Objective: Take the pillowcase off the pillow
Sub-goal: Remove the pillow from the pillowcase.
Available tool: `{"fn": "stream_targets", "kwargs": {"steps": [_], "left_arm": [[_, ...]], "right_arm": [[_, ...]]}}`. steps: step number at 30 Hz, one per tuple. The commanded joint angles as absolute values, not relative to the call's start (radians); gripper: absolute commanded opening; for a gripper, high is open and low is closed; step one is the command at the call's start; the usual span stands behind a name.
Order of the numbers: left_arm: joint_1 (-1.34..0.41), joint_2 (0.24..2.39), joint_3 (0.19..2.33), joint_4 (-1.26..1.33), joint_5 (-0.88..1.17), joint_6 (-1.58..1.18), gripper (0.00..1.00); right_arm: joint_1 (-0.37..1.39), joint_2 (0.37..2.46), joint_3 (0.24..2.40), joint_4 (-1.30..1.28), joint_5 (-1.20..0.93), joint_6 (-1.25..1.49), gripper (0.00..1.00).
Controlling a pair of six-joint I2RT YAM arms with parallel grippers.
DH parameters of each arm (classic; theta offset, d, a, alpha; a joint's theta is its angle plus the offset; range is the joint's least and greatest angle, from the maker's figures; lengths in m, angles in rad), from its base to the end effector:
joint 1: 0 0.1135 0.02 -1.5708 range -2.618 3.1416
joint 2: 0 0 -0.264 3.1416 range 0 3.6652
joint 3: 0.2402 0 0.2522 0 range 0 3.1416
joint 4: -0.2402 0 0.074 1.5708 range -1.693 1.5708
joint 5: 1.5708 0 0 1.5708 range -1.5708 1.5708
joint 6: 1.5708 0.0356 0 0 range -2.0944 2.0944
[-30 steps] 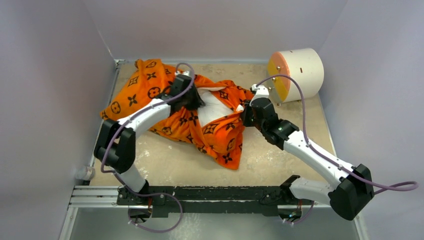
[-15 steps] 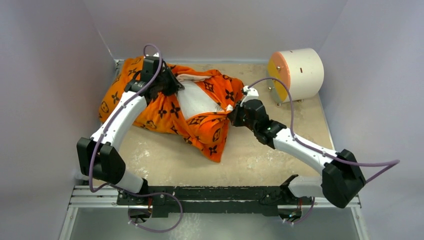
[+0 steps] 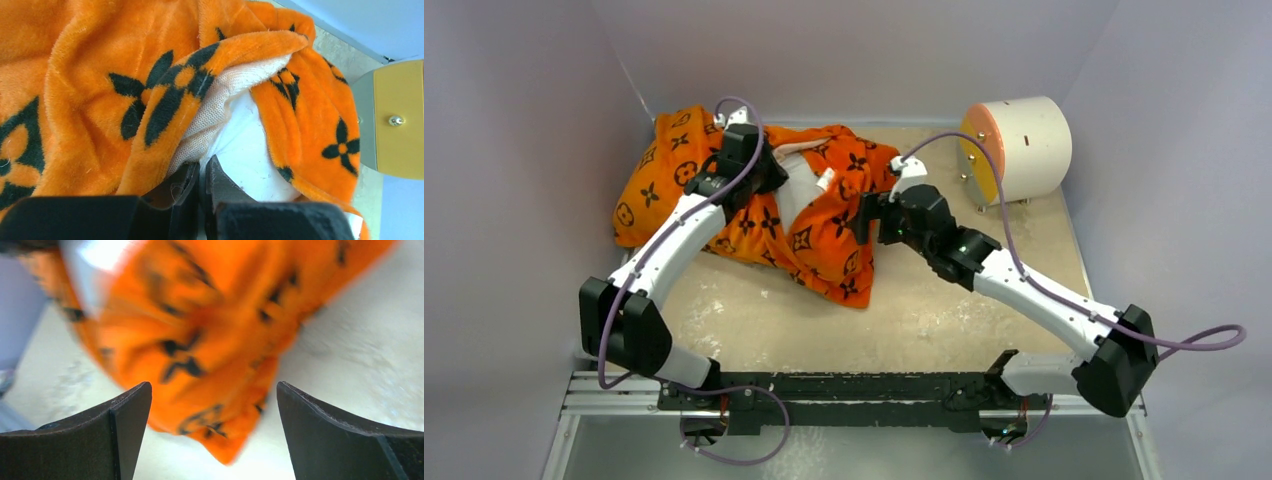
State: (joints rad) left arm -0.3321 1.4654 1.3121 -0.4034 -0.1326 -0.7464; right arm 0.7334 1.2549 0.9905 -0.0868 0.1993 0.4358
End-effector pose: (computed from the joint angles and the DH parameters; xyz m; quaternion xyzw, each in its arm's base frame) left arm 0.3194 -0.1052 0.3402 -0.2109 0.8470 -0.1991 0.4455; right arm 0.2219 0.1905 0.3209 -0.0646 0.8151 0.2465 0.5202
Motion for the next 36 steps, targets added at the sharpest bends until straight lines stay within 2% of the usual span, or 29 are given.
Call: {"fn": "stream_targets", "kwargs": {"steps": [1, 5, 12, 14, 15, 17, 19, 25, 32, 33, 35, 36], "left_arm": [[-0.349, 1.444, 1.335, -0.247, -0.217, -0.724, 0.00], [-0.351, 1.457, 1.333, -0.242, -0.225, -0.725, 0.00], [-0.351, 1.493, 1.375, -0.241, -0.257, -0.723, 0.00], [-0.350, 1.507, 1.396, -0.245, -0.259, -0.720, 0.00], [-0.351, 1.512, 1.407, -0.247, -0.259, -0.717, 0.00], [-0.350, 1.522, 1.425, -0.249, -0.265, -0.709, 0.00], [-0.348, 1.538, 1.458, -0.261, -0.275, -0.693, 0.00], [-0.295, 1.627, 1.609, -0.308, -0.258, -0.661, 0.00], [-0.232, 1.715, 1.785, -0.331, -0.264, -0.644, 0.00], [-0.217, 1.728, 1.816, -0.341, -0.255, -0.647, 0.00], [-0.201, 1.742, 1.863, -0.350, -0.240, -0.660, 0.00], [-0.199, 1.741, 1.877, -0.348, -0.235, -0.663, 0.00]], "right_arm": [[0.874, 1.269, 1.123, -0.109, 0.297, 0.453, 0.95], [0.901, 1.414, 1.207, -0.097, 0.299, 0.517, 0.90], [1.010, 1.660, 1.441, -0.237, 0.347, 0.550, 0.88], [1.034, 1.721, 1.500, -0.304, 0.364, 0.571, 0.85], [1.041, 1.749, 1.526, -0.339, 0.377, 0.590, 0.79], [1.052, 1.786, 1.552, -0.403, 0.408, 0.626, 0.61], [1.057, 1.789, 1.550, -0.442, 0.431, 0.663, 0.48], [1.064, 1.706, 1.410, -0.494, 0.460, 0.758, 0.16], [1.121, 1.615, 1.263, -0.534, 0.467, 0.879, 0.17], [1.130, 1.615, 1.245, -0.540, 0.462, 0.898, 0.15], [1.137, 1.622, 1.204, -0.529, 0.444, 0.924, 0.01], [1.138, 1.628, 1.190, -0.521, 0.437, 0.932, 0.00]]}}
